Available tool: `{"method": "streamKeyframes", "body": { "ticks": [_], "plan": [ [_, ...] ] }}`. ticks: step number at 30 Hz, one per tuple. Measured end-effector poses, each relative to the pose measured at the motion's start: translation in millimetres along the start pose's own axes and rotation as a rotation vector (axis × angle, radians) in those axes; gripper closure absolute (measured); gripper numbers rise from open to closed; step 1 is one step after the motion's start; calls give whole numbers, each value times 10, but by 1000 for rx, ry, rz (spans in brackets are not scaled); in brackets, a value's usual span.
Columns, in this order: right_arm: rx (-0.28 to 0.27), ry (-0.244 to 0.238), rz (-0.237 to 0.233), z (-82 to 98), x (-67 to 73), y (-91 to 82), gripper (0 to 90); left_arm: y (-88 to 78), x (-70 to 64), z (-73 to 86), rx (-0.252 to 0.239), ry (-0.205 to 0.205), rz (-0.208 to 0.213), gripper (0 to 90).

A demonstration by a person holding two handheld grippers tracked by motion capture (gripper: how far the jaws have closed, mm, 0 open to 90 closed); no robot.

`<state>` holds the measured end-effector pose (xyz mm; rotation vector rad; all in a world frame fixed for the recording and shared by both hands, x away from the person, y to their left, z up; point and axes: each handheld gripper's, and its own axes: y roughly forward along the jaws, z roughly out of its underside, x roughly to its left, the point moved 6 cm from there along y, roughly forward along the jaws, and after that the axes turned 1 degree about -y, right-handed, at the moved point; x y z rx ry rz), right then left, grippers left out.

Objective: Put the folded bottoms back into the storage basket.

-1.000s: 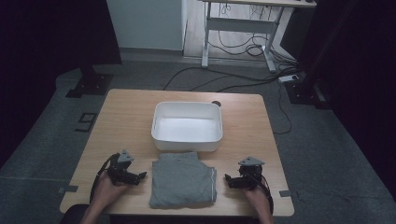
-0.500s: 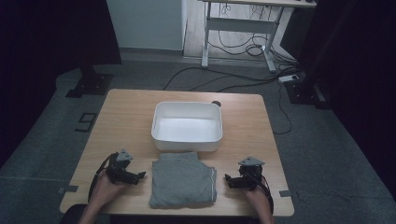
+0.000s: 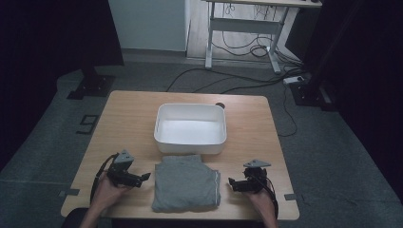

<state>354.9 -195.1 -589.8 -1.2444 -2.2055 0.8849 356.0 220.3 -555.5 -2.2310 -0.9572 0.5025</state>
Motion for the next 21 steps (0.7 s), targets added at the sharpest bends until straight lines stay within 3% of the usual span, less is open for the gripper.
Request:
{"method": "streamKeyframes", "body": {
  "ticks": [10, 18, 21],
  "plan": [
    [-33, -10, -106, -168, 351, -199, 5, 58, -264, -50, 19, 3, 36, 0],
    [-43, -18, -169, -306, 589, -253, 4, 137, -422, -57, 37, 12, 58, 0],
    [-23, -26, -187, -357, 692, -220, 4, 173, -477, -78, 42, 11, 70, 0]
  ]
}}
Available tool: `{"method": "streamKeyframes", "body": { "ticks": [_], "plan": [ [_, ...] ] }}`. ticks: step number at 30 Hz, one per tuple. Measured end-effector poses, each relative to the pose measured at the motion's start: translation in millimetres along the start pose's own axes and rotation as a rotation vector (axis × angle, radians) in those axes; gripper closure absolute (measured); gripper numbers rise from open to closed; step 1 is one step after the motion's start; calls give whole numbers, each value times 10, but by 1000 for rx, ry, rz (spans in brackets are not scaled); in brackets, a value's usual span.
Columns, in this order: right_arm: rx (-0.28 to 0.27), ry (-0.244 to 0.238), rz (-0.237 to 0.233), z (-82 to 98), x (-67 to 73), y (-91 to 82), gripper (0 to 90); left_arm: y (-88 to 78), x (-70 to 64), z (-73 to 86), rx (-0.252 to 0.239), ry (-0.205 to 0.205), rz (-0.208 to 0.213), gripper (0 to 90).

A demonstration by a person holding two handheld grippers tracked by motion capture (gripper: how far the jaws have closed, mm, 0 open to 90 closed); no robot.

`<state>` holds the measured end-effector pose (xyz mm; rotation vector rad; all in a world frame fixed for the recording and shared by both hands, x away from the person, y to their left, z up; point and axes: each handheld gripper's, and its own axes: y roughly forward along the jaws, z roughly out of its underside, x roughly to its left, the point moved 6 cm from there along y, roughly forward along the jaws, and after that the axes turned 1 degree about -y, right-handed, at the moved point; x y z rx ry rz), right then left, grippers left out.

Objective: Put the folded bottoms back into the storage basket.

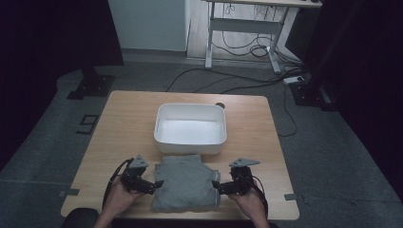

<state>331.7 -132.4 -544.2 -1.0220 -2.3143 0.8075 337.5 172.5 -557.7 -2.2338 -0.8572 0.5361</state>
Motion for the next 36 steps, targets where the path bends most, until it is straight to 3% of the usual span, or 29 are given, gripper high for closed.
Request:
{"method": "streamKeyframes", "body": {
  "ticks": [5, 11, 14, 20, 23, 28, 30, 32, 36],
  "plan": [
    [56, 1, -7, 21, 100, 148, 0, 139, -27, 52, 23, -23, 9, 0],
    [102, 52, -41, 125, 99, 303, 0, 249, 3, 186, 48, -30, -1, 0],
    [120, 59, -56, 148, 126, 360, 0, 275, -5, 180, 38, -9, -13, 0],
    [129, 53, -80, 151, 188, 459, 22, 334, -75, 146, 68, 54, -30, 4],
    [138, 21, -80, 123, 230, 498, 58, 335, -104, 120, 62, 67, -17, 76],
    [171, -57, -53, 78, 330, 560, 169, 325, -150, 94, 49, 78, 3, 264],
    [185, -77, -63, 58, 374, 566, 304, 325, -168, 85, 57, 79, 4, 302],
    [193, -78, -92, 49, 418, 566, 424, 322, -184, 75, 63, 79, 10, 361],
    [196, -37, -146, 55, 434, 557, 566, 325, -231, 58, 67, 75, 40, 514]
  ]
}}
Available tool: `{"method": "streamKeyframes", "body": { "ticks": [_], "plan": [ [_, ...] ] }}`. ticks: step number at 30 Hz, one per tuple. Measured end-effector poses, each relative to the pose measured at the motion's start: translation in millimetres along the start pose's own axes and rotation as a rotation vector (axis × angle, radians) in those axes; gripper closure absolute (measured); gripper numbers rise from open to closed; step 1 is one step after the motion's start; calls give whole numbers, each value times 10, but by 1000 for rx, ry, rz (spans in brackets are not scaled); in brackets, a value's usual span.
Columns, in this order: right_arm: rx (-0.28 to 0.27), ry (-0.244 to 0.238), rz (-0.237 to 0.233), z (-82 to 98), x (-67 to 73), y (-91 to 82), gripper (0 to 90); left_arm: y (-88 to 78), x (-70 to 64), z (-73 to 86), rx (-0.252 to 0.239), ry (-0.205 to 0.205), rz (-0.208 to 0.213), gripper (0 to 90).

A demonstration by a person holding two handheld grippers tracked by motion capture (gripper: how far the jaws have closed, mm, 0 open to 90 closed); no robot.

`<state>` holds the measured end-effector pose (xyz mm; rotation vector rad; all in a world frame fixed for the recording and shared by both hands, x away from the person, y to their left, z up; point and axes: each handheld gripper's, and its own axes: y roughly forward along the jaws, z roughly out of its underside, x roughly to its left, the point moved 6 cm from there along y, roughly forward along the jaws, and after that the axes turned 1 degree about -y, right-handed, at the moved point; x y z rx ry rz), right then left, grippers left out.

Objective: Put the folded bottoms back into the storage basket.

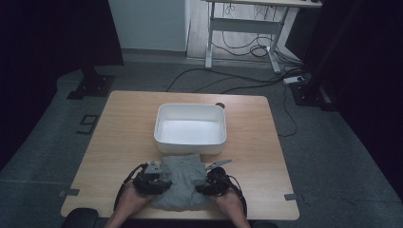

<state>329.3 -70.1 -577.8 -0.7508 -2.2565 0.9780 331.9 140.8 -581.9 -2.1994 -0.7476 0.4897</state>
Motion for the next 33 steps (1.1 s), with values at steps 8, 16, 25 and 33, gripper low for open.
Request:
{"method": "streamKeyframes", "body": {
  "ticks": [8, 16, 25, 33],
  "plan": [
    [-22, -23, -11, 10, 18, -35, 629, 16, 15, -34, -18, 6, 80, 783],
    [-47, -60, -9, -23, 77, -191, 636, -212, 15, -146, -103, 5, 98, 807],
    [-93, -74, -30, -98, 132, -439, 636, -431, -41, -279, -149, 14, 115, 808],
    [-124, -86, -37, -182, 192, -617, 636, -609, -81, -424, -173, 40, 112, 808]
  ]
}}
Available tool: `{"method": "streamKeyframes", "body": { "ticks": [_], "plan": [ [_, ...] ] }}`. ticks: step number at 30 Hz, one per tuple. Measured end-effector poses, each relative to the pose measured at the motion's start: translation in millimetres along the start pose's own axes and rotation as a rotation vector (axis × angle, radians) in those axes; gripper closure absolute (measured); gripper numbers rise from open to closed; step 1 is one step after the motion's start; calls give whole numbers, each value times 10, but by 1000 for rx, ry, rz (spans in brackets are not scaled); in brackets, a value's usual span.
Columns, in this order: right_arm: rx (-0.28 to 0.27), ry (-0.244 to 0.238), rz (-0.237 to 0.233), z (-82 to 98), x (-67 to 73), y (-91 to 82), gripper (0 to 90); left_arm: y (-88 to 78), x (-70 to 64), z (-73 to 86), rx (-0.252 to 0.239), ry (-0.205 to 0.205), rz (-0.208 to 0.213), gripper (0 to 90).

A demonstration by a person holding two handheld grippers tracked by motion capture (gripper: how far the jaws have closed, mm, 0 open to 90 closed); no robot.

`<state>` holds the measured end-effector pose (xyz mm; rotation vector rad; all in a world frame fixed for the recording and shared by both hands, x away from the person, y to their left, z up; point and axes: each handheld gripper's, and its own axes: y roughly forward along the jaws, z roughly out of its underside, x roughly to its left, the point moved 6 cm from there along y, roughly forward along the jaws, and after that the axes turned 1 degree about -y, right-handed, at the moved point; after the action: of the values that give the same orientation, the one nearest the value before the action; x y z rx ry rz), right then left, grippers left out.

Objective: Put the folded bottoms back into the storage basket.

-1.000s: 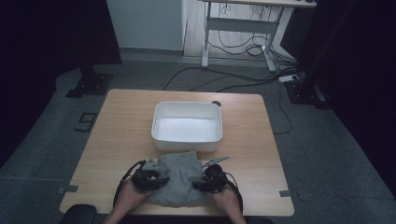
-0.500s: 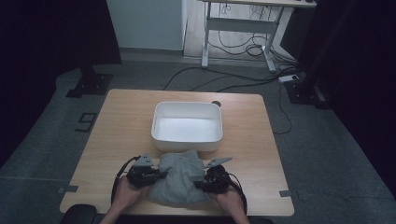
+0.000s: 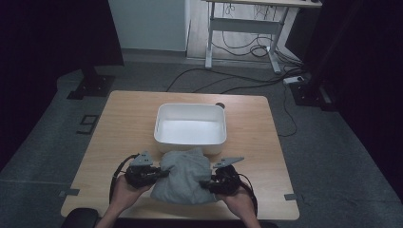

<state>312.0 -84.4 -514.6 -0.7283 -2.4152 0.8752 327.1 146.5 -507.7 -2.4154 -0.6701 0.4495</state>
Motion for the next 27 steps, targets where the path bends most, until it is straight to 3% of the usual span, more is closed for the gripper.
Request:
{"method": "streamKeyframes", "body": {
  "ticks": [15, 27],
  "plan": [
    [-53, 5, -19, -316, 19, -238, 634, -265, 47, -363, -39, 16, -11, 808],
    [-88, 4, 0, -671, -103, -360, 634, -426, 202, -738, -70, 31, -45, 808]
  ]
}}
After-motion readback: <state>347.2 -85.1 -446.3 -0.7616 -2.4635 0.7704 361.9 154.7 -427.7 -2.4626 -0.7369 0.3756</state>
